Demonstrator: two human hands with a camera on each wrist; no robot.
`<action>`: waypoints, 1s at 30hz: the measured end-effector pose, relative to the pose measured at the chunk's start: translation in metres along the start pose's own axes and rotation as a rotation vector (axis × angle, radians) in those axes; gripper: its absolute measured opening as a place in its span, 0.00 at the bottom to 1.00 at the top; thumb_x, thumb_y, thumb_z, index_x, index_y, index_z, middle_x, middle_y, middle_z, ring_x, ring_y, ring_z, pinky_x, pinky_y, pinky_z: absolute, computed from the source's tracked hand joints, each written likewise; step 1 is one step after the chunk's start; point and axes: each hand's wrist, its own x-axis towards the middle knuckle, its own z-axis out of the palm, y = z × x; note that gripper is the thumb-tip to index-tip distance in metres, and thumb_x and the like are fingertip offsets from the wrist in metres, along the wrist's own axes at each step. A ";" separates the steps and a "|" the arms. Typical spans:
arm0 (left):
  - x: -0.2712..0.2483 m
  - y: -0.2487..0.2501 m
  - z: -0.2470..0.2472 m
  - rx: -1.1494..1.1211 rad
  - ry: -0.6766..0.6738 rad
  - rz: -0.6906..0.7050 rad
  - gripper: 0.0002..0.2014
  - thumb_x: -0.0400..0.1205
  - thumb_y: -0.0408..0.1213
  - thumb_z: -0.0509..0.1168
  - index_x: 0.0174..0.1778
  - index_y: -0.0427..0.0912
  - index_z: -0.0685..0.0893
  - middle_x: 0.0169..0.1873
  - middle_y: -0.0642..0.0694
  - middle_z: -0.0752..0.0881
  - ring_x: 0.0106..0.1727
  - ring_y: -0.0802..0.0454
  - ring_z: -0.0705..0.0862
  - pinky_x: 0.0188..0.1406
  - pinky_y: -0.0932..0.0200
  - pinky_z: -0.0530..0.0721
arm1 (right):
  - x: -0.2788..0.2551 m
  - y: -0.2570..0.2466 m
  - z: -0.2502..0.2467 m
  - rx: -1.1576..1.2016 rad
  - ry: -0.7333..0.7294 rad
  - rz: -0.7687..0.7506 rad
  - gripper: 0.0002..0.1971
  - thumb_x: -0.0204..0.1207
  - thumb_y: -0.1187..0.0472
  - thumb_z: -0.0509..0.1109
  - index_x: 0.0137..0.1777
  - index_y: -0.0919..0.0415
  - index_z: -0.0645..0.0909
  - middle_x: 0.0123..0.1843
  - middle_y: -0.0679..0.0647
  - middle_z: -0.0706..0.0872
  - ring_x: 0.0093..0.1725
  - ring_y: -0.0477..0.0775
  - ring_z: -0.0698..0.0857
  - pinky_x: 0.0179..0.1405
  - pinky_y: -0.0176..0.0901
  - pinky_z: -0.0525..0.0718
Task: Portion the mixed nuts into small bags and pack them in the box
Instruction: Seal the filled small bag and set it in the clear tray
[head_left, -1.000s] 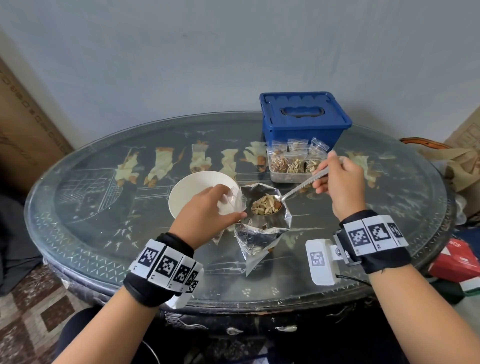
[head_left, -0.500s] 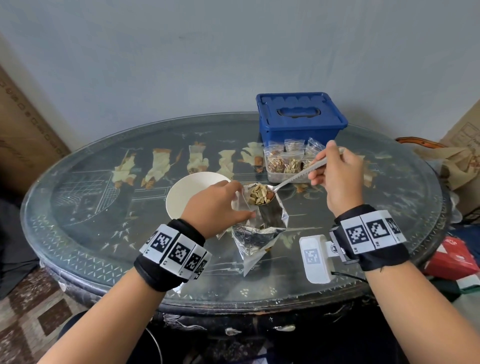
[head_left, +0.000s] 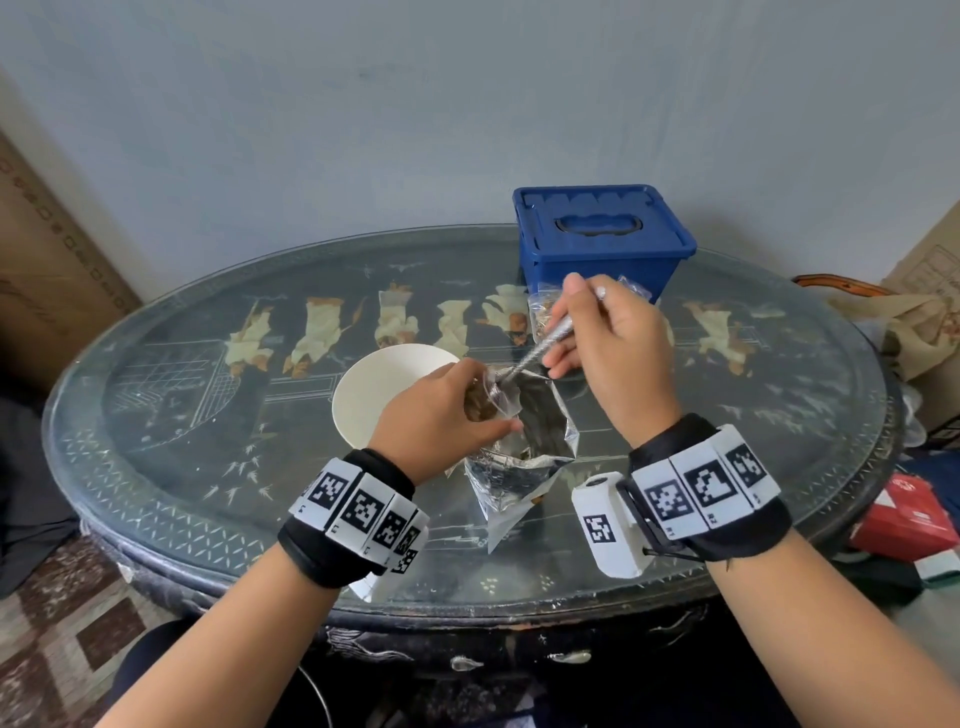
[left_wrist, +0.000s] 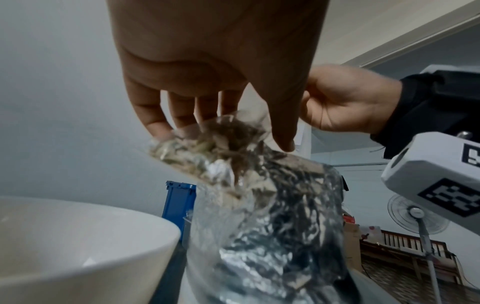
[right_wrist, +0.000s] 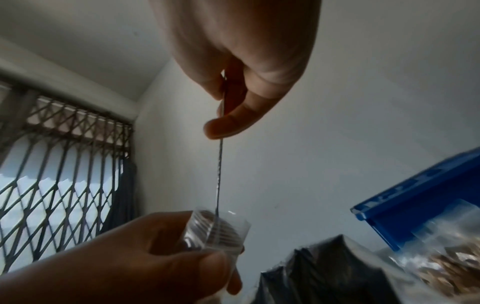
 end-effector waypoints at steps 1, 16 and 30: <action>-0.001 -0.001 0.001 -0.040 0.017 0.003 0.22 0.70 0.56 0.72 0.48 0.47 0.74 0.33 0.56 0.76 0.35 0.54 0.76 0.33 0.63 0.71 | -0.001 -0.003 0.002 -0.029 -0.028 -0.059 0.15 0.84 0.59 0.59 0.37 0.61 0.77 0.29 0.51 0.82 0.23 0.47 0.84 0.19 0.41 0.83; -0.020 -0.018 0.012 -0.295 0.182 -0.093 0.17 0.70 0.45 0.75 0.46 0.45 0.74 0.39 0.49 0.83 0.40 0.56 0.79 0.40 0.64 0.77 | 0.004 -0.016 -0.015 0.008 0.040 -0.201 0.12 0.84 0.60 0.58 0.41 0.59 0.78 0.33 0.52 0.84 0.26 0.51 0.85 0.25 0.43 0.84; -0.029 -0.015 0.021 -0.316 0.146 -0.159 0.21 0.71 0.46 0.74 0.54 0.40 0.78 0.49 0.46 0.84 0.47 0.52 0.78 0.43 0.60 0.77 | -0.026 0.053 -0.001 -0.485 -0.243 -0.211 0.12 0.83 0.62 0.62 0.45 0.68 0.84 0.33 0.58 0.86 0.32 0.55 0.85 0.35 0.52 0.84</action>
